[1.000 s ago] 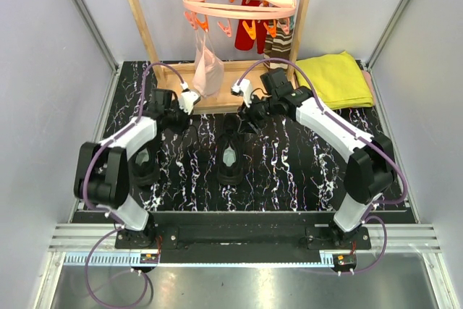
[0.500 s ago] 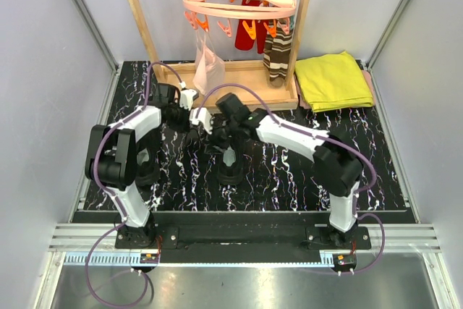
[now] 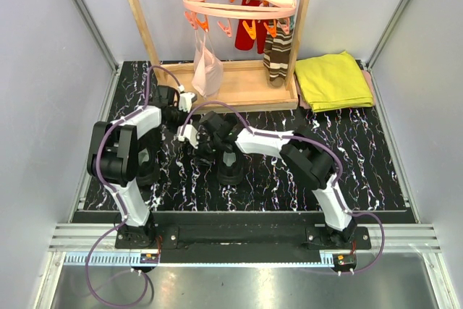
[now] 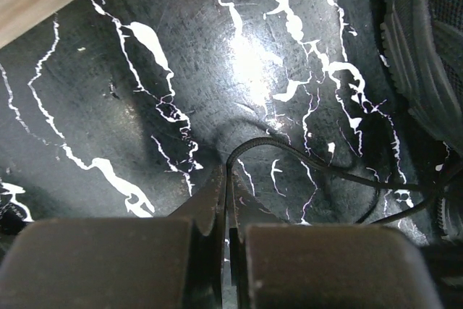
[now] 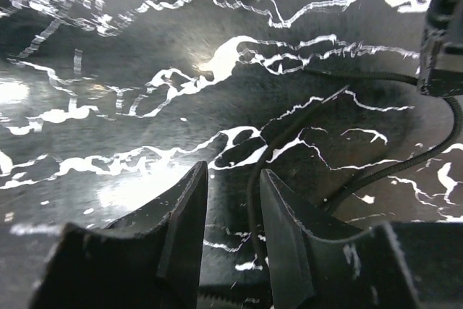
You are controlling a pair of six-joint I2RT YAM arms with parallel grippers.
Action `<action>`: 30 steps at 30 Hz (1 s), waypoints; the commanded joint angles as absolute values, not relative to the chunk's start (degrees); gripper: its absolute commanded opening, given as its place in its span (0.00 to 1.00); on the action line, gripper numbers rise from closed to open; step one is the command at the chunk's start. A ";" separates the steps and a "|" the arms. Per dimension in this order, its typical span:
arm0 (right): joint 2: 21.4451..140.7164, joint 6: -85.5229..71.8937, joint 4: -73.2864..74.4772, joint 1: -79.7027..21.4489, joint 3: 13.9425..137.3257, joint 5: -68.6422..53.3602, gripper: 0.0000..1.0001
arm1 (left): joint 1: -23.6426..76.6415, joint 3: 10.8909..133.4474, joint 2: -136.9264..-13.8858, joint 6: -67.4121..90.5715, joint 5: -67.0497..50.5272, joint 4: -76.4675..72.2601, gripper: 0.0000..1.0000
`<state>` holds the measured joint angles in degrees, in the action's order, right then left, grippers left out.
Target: Tie the shoes
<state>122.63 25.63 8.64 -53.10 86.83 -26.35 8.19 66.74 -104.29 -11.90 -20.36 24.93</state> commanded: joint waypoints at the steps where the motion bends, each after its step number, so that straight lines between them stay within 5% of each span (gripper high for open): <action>1: 124.45 25.84 6.15 -53.35 90.09 -24.61 0.44 | 7.91 68.46 -105.64 -10.29 -22.59 22.94 0.00; 11: 128.05 29.96 11.42 -53.88 90.18 -24.00 0.33 | 7.73 68.56 -106.00 -8.88 -22.41 21.71 0.00; 14: 128.49 32.07 13.53 -54.67 89.83 -22.59 0.23 | 7.73 68.03 -105.73 -8.18 -22.68 21.36 0.00; 17: 128.15 32.96 15.03 -54.84 89.12 -21.36 0.00 | 7.56 67.68 -105.29 -7.82 -22.68 21.01 0.00; 30: 115.85 23.21 14.68 -52.82 91.58 -19.16 0.00 | 7.65 64.60 -98.79 -6.59 -28.47 19.34 0.00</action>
<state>124.25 27.83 13.82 -54.17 88.95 -20.16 7.84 66.00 -104.47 -7.44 -24.32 22.33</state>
